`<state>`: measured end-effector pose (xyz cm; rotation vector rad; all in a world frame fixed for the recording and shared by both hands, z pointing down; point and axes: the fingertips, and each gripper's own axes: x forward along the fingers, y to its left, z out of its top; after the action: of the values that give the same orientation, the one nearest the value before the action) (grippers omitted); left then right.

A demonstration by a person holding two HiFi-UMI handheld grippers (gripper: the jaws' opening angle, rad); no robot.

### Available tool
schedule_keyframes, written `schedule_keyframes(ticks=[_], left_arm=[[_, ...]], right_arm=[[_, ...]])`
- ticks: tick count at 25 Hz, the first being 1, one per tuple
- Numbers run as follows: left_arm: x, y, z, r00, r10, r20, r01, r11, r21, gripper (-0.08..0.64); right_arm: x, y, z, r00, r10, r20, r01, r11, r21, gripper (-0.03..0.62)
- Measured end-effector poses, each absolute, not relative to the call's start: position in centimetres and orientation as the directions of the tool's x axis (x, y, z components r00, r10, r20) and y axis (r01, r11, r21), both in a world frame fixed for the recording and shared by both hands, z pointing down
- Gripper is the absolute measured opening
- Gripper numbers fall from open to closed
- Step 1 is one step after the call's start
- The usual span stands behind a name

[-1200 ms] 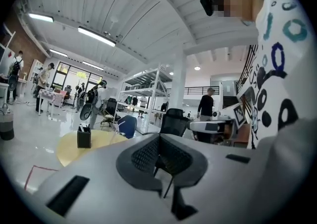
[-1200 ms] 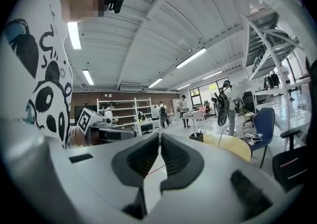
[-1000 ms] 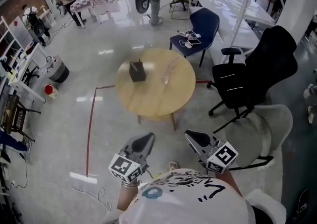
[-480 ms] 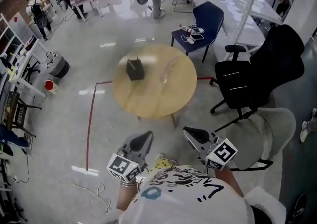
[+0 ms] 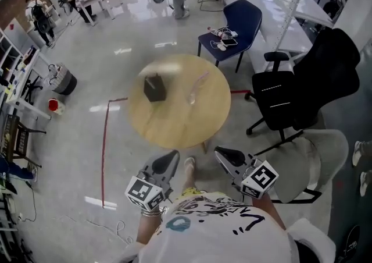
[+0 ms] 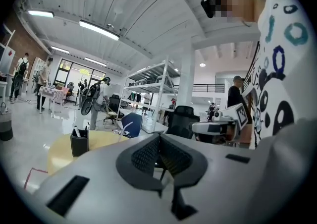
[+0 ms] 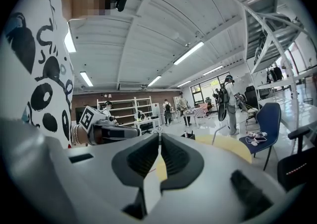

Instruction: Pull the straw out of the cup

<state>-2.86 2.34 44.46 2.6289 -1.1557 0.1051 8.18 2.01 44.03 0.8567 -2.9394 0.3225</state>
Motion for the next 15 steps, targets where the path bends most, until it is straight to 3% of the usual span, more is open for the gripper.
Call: schedule_keyframes(ticks=[15], left_arm=[[-6.7,-12.3,44.6,0.747,-0.636,0.194,-0.665,-0.716,0.211,0.015]], right_arm=[[4.0,-11.6,44.3,-0.801,-0.585,0.129,-0.598,0.773,-0.21,0.029]])
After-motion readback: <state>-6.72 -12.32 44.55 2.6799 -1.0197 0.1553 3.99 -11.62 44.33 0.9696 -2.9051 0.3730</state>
